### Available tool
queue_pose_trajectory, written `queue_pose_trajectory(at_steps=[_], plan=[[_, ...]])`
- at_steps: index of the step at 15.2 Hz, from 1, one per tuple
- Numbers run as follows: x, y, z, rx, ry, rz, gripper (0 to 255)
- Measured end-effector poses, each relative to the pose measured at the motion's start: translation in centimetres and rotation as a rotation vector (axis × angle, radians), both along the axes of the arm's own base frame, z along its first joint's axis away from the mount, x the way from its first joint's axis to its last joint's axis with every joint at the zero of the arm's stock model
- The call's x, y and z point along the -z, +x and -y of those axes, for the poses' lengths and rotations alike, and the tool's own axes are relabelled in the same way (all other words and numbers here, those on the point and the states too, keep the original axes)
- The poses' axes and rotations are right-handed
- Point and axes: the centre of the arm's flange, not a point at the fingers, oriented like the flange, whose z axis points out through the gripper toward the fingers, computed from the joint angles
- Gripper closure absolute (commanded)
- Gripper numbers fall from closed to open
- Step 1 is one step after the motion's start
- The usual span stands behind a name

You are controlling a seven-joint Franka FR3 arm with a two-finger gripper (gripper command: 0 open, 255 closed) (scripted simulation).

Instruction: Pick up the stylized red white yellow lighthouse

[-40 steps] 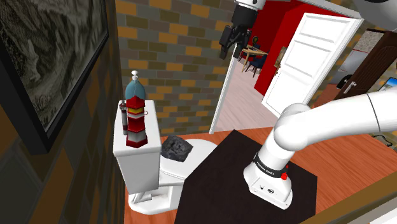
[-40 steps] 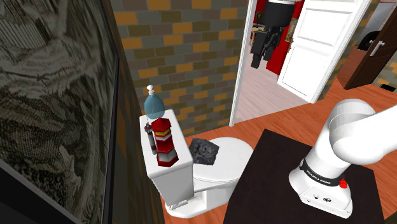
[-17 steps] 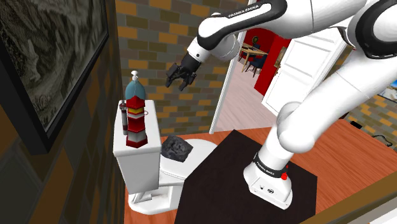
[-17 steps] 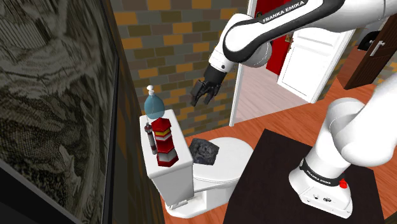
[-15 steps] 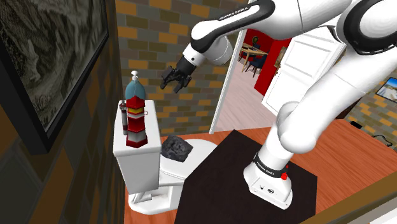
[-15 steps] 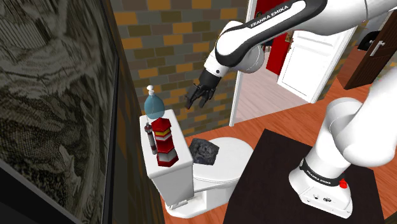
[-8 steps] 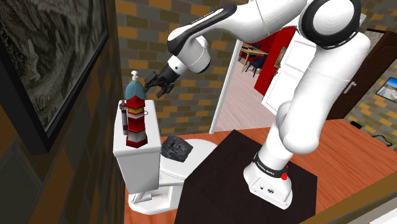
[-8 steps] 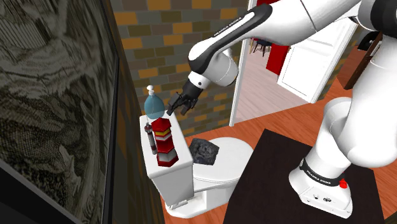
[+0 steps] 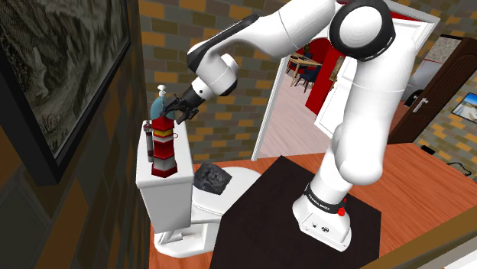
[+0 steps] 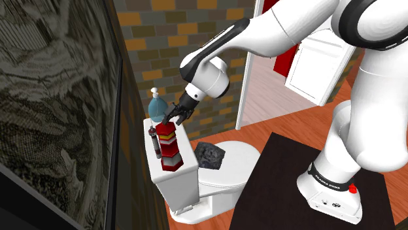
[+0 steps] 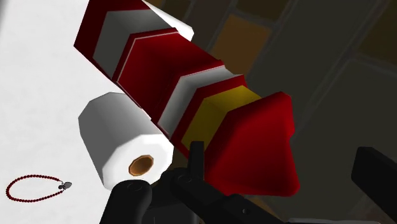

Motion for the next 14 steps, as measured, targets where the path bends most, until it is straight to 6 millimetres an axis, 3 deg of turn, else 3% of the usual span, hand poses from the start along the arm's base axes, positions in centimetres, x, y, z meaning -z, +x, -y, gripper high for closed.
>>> queue_pose_trajectory(at_steps=[3, 4, 14], plan=[[1.5, 0.0, 0.1, 0.000, 0.001, 0.000, 0], [1.7, 0.0, 0.1, 0.000, 0.001, 0.000, 255], [1.7, 0.1, 0.1, 0.002, 0.001, 0.003, 255]])
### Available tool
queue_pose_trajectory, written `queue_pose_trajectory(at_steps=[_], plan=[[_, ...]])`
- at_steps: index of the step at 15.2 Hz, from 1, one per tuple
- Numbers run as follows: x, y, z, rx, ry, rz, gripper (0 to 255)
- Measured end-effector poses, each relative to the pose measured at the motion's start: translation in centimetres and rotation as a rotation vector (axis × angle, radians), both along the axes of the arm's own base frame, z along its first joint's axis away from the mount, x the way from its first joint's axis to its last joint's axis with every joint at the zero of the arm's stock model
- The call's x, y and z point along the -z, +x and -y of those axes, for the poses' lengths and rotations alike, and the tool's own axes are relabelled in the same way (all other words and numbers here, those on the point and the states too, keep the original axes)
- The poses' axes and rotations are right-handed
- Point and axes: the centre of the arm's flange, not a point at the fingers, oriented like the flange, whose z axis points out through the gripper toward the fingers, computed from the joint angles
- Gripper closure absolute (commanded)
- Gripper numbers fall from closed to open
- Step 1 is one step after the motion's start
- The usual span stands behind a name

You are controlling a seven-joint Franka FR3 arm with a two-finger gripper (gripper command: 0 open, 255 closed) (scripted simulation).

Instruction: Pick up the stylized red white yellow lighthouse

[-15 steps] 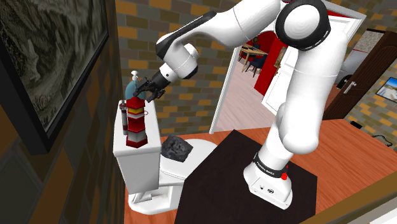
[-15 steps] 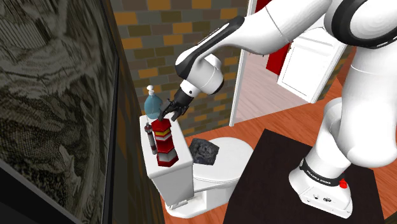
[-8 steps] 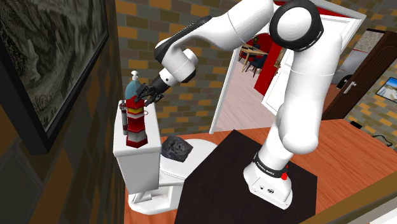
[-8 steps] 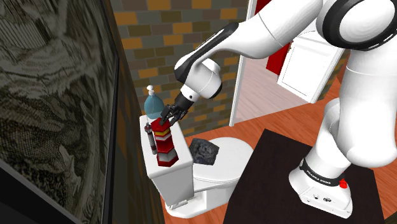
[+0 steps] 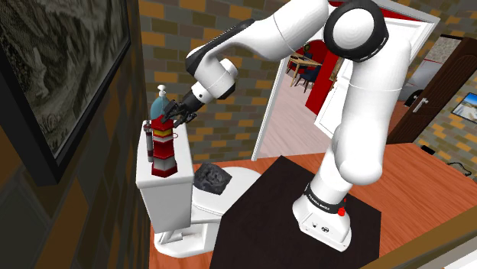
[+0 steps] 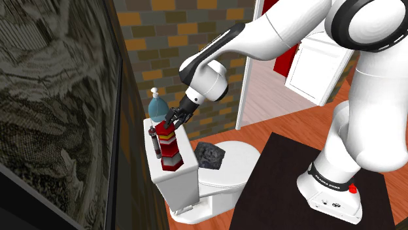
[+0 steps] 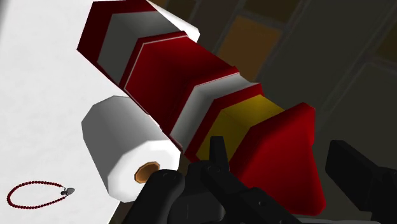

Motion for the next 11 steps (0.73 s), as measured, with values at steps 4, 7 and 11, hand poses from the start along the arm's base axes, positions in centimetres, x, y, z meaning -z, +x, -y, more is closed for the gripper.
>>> queue_pose_trajectory(at_steps=[4, 7, 11], plan=[[-1.3, -0.1, 0.0, -0.002, -0.001, -0.004, 255], [-2.8, -0.1, 0.1, -0.002, -0.001, -0.004, 255], [-5.0, -0.1, 0.0, -0.002, -0.001, -0.004, 255]])
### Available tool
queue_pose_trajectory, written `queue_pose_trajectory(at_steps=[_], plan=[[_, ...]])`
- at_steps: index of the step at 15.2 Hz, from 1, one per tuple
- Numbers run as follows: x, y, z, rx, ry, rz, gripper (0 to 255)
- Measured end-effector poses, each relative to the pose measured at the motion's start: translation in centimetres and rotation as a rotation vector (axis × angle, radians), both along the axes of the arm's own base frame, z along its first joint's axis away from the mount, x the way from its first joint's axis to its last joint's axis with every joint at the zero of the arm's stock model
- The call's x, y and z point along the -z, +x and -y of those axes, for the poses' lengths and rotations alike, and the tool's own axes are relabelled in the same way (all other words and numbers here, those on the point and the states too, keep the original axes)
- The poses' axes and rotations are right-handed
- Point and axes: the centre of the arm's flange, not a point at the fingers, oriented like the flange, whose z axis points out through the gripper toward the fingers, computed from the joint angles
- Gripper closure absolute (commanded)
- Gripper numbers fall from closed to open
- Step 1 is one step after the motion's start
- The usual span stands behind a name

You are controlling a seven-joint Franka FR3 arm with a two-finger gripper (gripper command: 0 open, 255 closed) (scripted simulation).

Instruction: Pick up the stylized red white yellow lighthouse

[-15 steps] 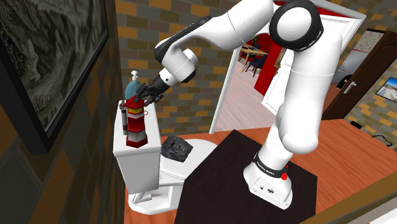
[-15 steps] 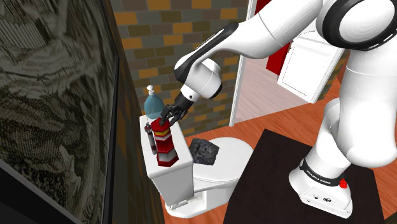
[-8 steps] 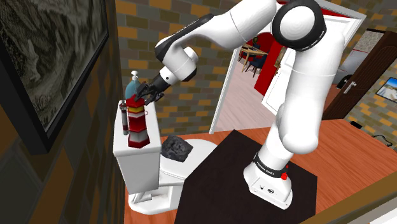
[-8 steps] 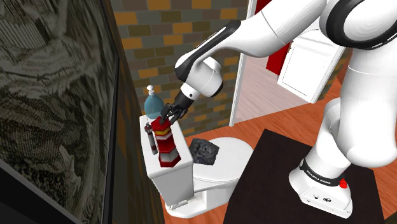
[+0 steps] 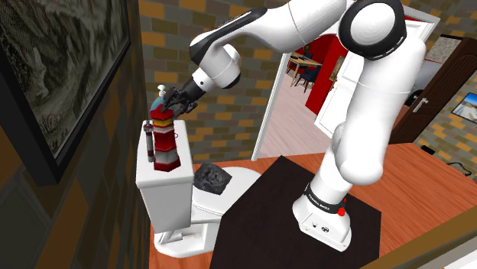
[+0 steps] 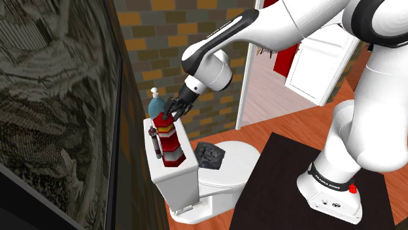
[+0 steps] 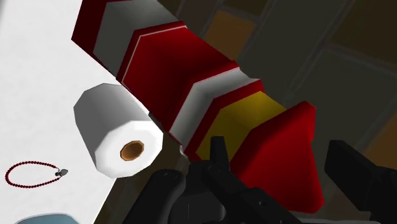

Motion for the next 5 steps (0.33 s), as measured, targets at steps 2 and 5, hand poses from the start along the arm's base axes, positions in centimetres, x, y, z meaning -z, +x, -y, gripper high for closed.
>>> queue_pose_trajectory(at_steps=[2, 5], plan=[[-1.0, 0.0, 0.0, 0.000, 0.000, 0.000, 255], [-2.4, 0.0, 0.1, 0.000, 0.000, 0.000, 255]])
